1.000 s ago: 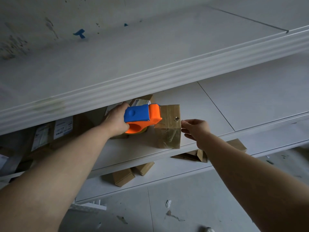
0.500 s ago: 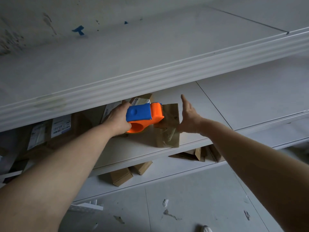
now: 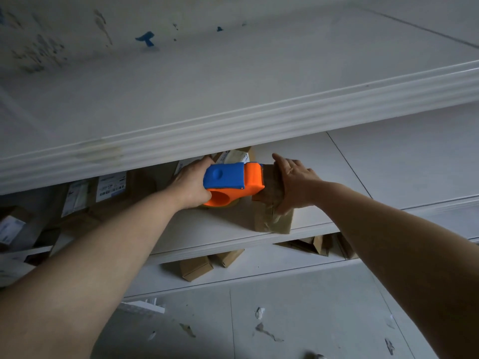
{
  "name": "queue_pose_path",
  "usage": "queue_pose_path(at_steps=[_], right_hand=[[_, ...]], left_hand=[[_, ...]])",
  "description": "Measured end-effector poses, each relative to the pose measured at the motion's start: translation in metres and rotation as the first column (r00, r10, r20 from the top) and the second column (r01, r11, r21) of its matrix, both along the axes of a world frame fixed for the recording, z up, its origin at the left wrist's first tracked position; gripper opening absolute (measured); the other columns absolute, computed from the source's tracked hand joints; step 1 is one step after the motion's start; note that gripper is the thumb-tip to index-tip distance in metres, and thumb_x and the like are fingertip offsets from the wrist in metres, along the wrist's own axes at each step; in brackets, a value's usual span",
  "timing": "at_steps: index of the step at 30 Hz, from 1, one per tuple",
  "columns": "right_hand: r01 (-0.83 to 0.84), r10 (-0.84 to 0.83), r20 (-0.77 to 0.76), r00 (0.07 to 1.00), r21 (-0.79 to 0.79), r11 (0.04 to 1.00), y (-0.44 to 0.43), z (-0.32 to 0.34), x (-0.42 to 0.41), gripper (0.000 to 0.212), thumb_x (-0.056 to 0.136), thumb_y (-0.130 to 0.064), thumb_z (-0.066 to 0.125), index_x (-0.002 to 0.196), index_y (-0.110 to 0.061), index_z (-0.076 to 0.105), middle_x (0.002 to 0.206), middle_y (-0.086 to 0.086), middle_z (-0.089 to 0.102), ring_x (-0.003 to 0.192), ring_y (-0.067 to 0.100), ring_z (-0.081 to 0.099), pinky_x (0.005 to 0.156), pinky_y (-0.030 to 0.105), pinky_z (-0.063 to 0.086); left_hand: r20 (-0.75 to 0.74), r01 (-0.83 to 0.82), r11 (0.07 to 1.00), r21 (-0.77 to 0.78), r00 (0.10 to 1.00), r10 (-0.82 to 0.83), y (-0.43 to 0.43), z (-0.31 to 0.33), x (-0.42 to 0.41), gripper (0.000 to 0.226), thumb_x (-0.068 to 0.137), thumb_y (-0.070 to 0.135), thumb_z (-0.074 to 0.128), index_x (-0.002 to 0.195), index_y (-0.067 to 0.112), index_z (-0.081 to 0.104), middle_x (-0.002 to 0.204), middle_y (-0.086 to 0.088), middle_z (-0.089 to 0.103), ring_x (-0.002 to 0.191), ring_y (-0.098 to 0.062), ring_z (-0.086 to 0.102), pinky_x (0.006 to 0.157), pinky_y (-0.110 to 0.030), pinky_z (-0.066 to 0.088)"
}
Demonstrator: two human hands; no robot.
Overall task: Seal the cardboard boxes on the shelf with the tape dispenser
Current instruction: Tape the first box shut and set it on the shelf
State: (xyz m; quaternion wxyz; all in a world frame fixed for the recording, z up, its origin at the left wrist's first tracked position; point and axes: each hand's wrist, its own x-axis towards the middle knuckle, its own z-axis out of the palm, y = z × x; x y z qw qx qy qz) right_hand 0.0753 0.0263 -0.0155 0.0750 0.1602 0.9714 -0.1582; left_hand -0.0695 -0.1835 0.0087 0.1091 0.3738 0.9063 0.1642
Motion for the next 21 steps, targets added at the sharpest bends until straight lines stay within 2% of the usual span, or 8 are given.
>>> queue_pose_path(at_steps=[2, 6, 11, 15, 17, 21], right_hand=[[-0.005, 0.005, -0.012, 1.000, -0.039, 0.999, 0.004, -0.001, 0.007, 0.138, 0.055, -0.041, 0.088, 0.153, -0.021, -0.006, 0.153, 0.004, 0.024, 0.140, 0.024, 0.021, 0.111, 0.043, 0.028], [-0.043, 0.043, -0.013, 0.999, 0.004, 0.999, 0.011, -0.002, 0.023, 0.131, 0.056, -0.041, 0.086, 0.153, -0.022, 0.000, 0.154, 0.000, 0.023, 0.140, 0.022, 0.021, 0.111, 0.042, 0.027], [-0.079, 0.082, -0.043, 0.996, 0.063, 0.995, 0.013, -0.005, 0.029, 0.126, 0.056, -0.042, 0.084, 0.153, -0.024, 0.006, 0.155, -0.003, 0.022, 0.141, 0.020, 0.020, 0.110, 0.040, 0.025], [-0.112, 0.113, -0.013, 0.994, 0.043, 0.993, 0.024, -0.002, 0.030, 0.127, 0.057, -0.038, 0.086, 0.153, -0.025, 0.004, 0.157, -0.002, 0.019, 0.142, 0.021, 0.019, 0.112, 0.039, 0.026], [-0.134, 0.134, 0.013, 0.991, 0.027, 0.991, 0.028, -0.001, 0.029, 0.128, 0.057, -0.035, 0.087, 0.153, -0.024, 0.003, 0.157, -0.001, 0.017, 0.142, 0.021, 0.018, 0.113, 0.040, 0.028], [-0.166, 0.165, 0.027, 0.986, 0.025, 0.986, 0.026, -0.001, 0.026, 0.133, 0.056, -0.032, 0.089, 0.153, -0.022, -0.002, 0.157, 0.001, 0.014, 0.144, 0.022, 0.014, 0.114, 0.038, 0.027]], left_hand=[[-0.005, 0.012, 1.000, 0.009, 1.000, -0.012, 0.000, 0.002, 0.003, 0.050, 0.067, 0.007, 0.072, 0.109, 0.023, 0.049, 0.103, 0.001, 0.056, 0.096, -0.021, 0.057, 0.083, -0.037, 0.050], [-0.006, 0.044, 0.999, 0.006, 0.999, -0.044, 0.003, 0.004, 0.013, 0.052, 0.064, 0.008, 0.071, 0.107, 0.027, 0.048, 0.101, 0.002, 0.056, 0.092, -0.022, 0.058, 0.081, -0.040, 0.052], [0.046, 0.007, 0.999, 0.035, 0.999, -0.008, -0.004, -0.001, 0.027, 0.049, 0.065, 0.005, 0.072, 0.103, 0.027, 0.049, 0.094, 0.004, 0.057, 0.088, -0.019, 0.058, 0.074, -0.031, 0.048], [0.062, -0.077, 0.996, 0.055, 0.995, 0.073, -0.028, -0.004, 0.028, 0.046, 0.067, -0.001, 0.069, 0.099, 0.024, 0.049, 0.087, 0.006, 0.055, 0.083, -0.018, 0.057, 0.067, -0.028, 0.044], [0.077, -0.118, 0.992, 0.054, 0.991, 0.113, -0.040, -0.004, 0.027, 0.046, 0.069, -0.005, 0.068, 0.102, 0.021, 0.050, 0.087, 0.005, 0.054, 0.082, -0.017, 0.057, 0.065, -0.026, 0.043], [0.102, -0.135, 0.988, 0.071, 0.987, 0.128, -0.048, -0.008, 0.030, 0.055, 0.069, -0.007, 0.068, 0.113, 0.020, 0.050, 0.097, 0.001, 0.056, 0.087, -0.015, 0.057, 0.071, -0.030, 0.046]])
